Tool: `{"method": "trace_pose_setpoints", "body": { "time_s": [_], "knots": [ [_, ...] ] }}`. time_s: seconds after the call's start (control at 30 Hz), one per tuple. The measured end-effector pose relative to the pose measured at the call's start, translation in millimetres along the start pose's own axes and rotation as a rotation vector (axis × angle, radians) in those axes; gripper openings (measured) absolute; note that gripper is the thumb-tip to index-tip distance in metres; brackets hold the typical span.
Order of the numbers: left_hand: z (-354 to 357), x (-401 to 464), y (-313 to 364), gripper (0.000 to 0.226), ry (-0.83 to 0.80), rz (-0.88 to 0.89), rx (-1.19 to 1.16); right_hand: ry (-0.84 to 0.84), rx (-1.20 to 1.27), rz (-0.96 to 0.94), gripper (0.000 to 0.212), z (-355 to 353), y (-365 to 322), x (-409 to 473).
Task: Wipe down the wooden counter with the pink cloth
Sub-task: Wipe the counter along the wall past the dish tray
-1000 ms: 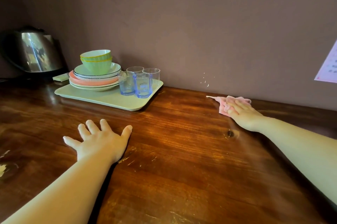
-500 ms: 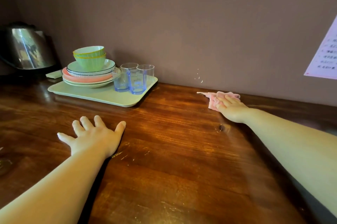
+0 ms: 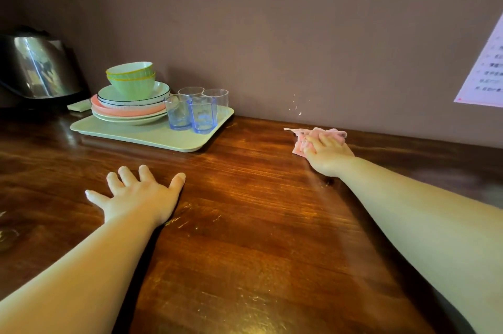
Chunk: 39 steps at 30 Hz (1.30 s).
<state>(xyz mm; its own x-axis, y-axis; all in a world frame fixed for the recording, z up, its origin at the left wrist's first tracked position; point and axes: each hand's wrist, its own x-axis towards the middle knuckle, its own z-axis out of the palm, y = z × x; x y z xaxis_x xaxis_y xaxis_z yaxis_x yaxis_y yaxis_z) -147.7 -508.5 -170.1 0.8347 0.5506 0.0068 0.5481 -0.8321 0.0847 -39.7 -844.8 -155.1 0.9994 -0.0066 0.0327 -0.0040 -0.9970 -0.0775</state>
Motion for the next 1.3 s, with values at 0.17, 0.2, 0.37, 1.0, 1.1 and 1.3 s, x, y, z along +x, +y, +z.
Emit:
{"method": "trace_pose_setpoints", "body": {
  "time_s": [0.17, 0.2, 0.37, 1.0, 1.1, 1.3],
  "knots": [
    [2, 5, 1, 0.101, -0.008, -0.004, 0.009, -0.016, 0.081, -0.194, 0.051, 6, -2, -16],
    [1, 4, 1, 0.101, -0.012, -0.004, 0.01, -0.023, 0.1, -0.173, 0.052, 3, -4, -12],
    [1, 2, -2, 0.1, 0.003, 0.014, -0.007, -0.047, 0.003, -0.031, 0.055, -3, -27, -5],
    [2, 5, 0, 0.1, -0.004, 0.016, 0.007, -0.126, 0.111, -0.144, 0.055, -2, -51, -4],
    [4, 4, -1, 0.099, 0.012, 0.015, -0.001, -0.084, 0.023, -0.101, 0.055, -2, -67, -8],
    [3, 6, 1, 0.099, 0.002, 0.012, 0.005, -0.092, 0.094, -0.172, 0.055, 4, -68, -12]
  ]
}}
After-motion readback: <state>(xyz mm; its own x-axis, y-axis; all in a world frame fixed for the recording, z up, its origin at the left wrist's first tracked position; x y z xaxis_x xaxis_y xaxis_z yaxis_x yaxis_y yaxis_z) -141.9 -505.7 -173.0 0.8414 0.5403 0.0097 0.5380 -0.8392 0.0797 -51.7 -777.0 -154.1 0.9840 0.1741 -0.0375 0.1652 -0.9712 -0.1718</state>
